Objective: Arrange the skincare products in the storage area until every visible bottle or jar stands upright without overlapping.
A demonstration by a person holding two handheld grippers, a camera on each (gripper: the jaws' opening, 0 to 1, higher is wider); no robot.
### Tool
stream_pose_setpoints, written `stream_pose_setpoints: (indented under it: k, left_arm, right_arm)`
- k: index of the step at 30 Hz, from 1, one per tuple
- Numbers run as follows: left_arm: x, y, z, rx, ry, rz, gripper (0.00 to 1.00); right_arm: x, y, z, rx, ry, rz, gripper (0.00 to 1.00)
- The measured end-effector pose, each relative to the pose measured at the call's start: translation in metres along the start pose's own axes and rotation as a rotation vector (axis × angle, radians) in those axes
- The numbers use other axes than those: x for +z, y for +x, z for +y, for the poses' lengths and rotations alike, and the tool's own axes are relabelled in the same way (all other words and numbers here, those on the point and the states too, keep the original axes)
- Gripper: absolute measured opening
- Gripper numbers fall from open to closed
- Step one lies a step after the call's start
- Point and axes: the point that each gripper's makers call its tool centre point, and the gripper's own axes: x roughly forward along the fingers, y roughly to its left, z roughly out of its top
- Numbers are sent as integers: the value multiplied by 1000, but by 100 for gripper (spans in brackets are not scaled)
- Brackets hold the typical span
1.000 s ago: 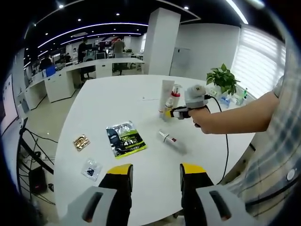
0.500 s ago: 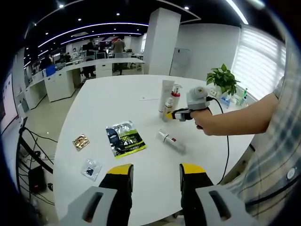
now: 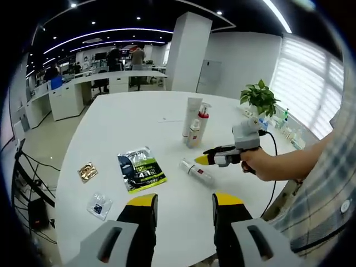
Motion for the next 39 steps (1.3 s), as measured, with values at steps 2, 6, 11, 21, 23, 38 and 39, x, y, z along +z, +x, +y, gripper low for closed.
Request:
stream_pose_setpoints:
  k: [2, 6, 11, 21, 23, 38, 39]
  left_arm:
    - [1, 1, 0, -3, -4, -7, 40]
    - [1, 4, 2, -13, -18, -18, 40]
    - [2, 6, 4, -20, -56, -39, 40]
    - [7, 12, -7, -72, -154, -88, 40]
    - [7, 13, -9, -84, -153, -92, 40]
    - [5, 13, -6, -124, -224, -125, 40]
    - [5, 12, -6, -126, -231, -128, 40]
  right_arm:
    - [-7, -3, 3, 11, -4, 18, 38]
    - [-17, -7, 16, 45, -55, 78, 38]
    - [-23, -4, 29, 63, -136, 122, 38]
    - [-39, 3, 23, 21, -178, 234, 31]
    - [-41, 3, 24, 20, -190, 253, 30]
    - [-48, 11, 20, 12, -291, 338, 20]
    - [-48, 11, 20, 16, -290, 338, 20]
